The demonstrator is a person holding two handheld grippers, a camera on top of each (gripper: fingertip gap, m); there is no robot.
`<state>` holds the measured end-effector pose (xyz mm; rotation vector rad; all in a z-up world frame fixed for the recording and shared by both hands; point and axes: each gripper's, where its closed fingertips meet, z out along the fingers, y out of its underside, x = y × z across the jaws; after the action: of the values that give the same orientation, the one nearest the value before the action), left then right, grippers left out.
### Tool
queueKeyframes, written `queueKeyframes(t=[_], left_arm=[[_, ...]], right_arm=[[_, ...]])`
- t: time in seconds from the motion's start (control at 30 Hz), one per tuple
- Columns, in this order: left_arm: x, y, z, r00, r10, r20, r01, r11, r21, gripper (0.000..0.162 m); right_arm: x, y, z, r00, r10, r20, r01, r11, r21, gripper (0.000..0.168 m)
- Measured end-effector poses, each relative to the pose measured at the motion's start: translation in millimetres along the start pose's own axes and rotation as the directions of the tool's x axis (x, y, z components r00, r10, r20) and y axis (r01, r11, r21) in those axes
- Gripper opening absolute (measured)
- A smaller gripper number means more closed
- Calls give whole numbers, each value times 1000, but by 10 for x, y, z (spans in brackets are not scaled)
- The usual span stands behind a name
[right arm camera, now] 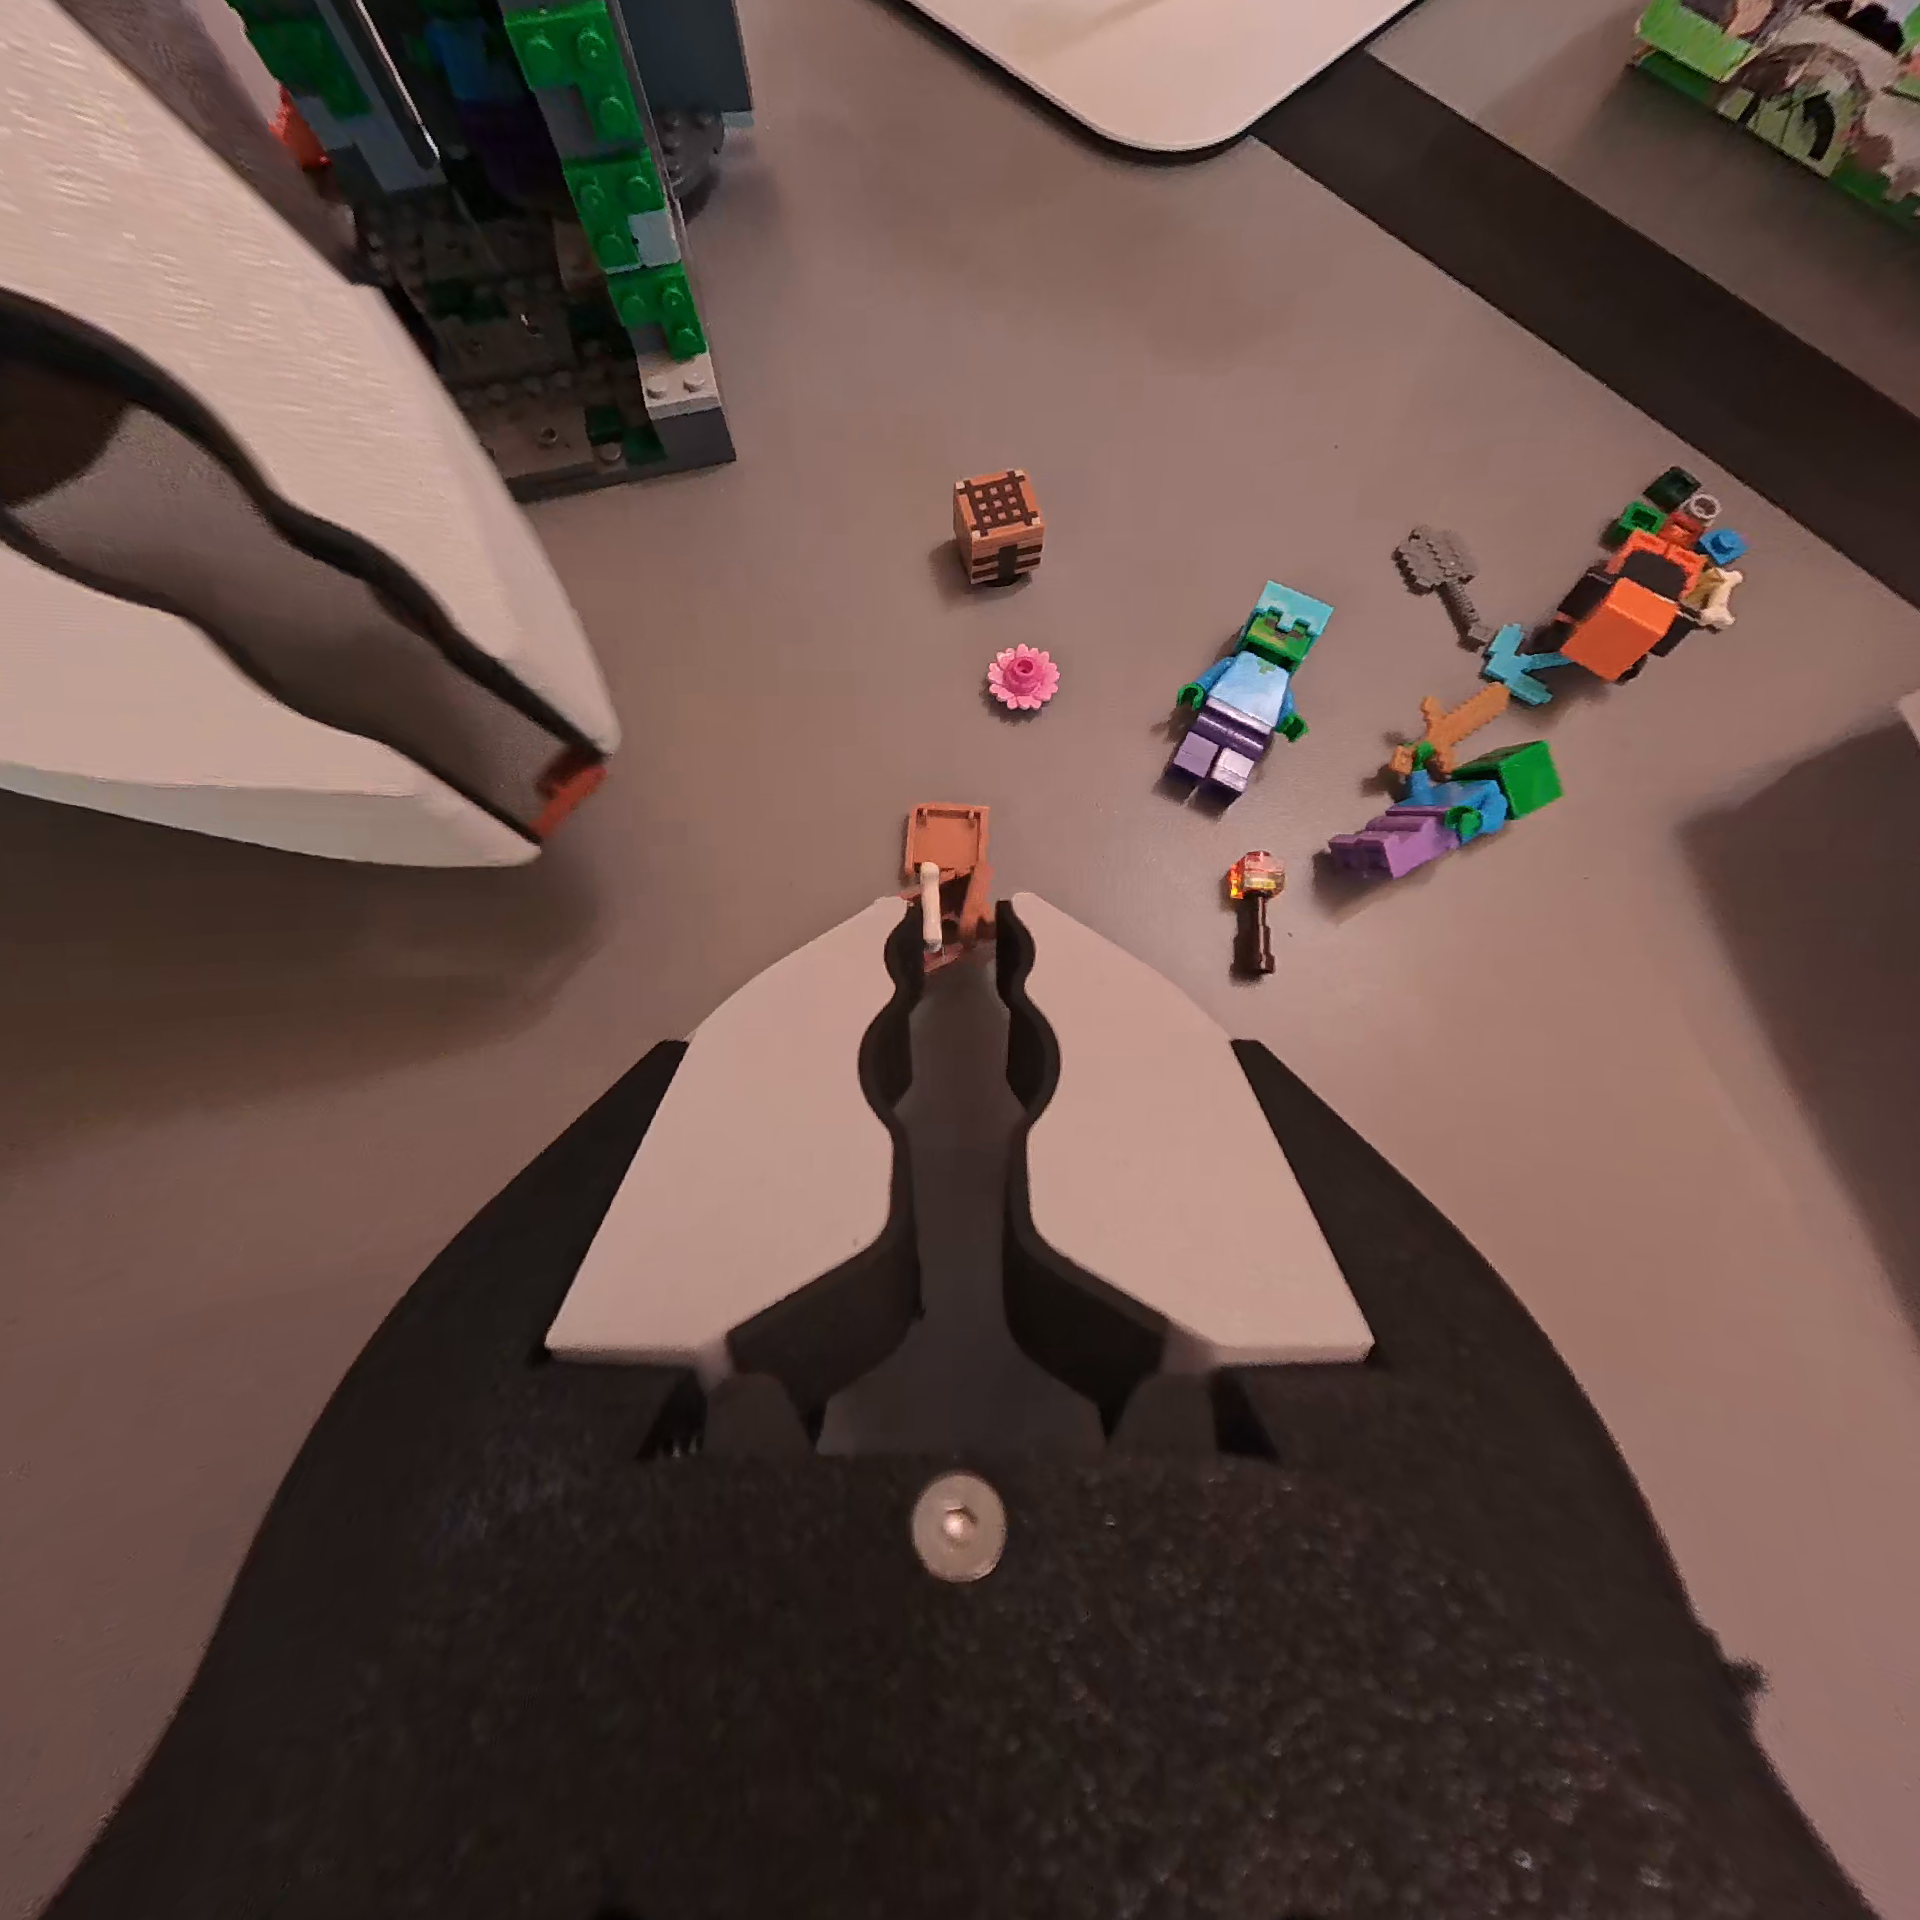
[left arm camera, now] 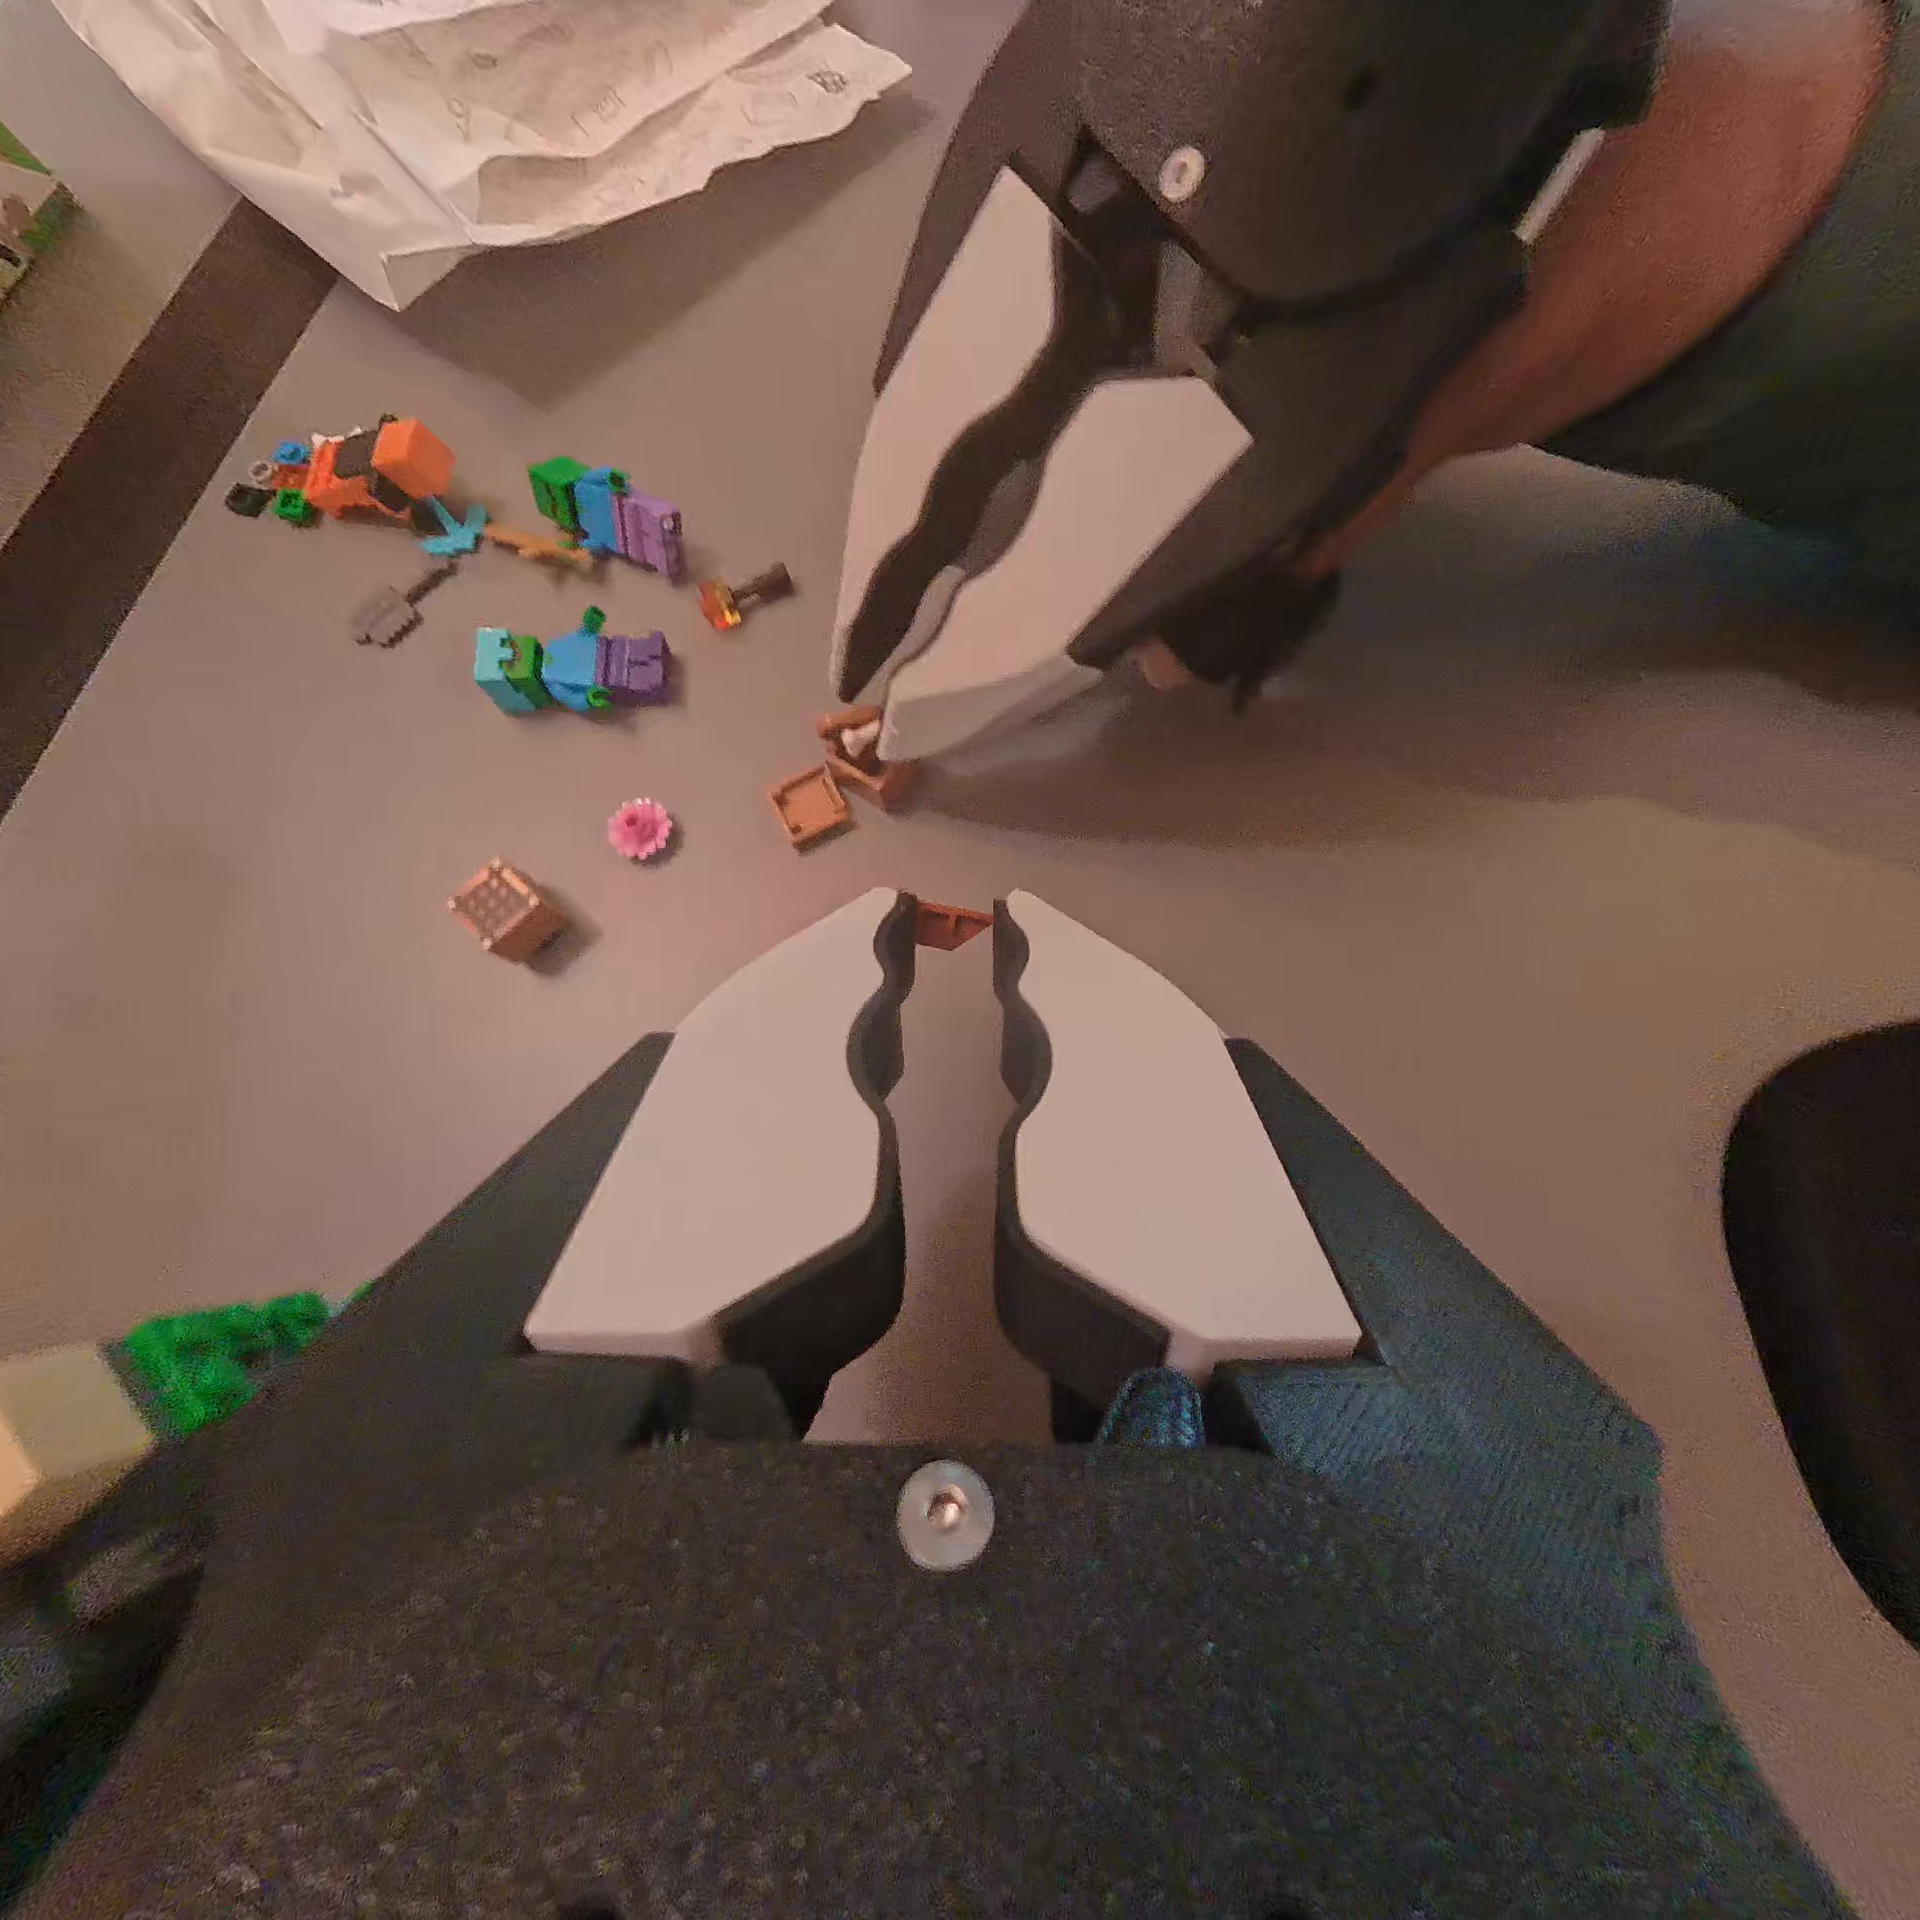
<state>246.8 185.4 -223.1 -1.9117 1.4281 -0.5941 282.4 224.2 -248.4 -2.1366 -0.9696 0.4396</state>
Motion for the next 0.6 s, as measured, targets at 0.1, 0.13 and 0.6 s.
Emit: queueKeyframes(t=[0.1, 0.13, 0.6], left_arm=[[-47, -68, 127, 1000, -6, 4, 6, 1000, 8, 14], [-62, -83, 160, 1000, -3, 7, 3, 1000, 7, 14], [-170, -184, 449, 999, 41, 7, -41, 999, 2, 14]], right_arm=[[-35, 13, 0, 1000, -16, 22, 15, 1000, 10, 15], [-38, 19, -4, 999, -26, 20, 26, 1000, 10, 16], [160, -8, -101, 998, -5, -61, 8, 998, 58, 17]])
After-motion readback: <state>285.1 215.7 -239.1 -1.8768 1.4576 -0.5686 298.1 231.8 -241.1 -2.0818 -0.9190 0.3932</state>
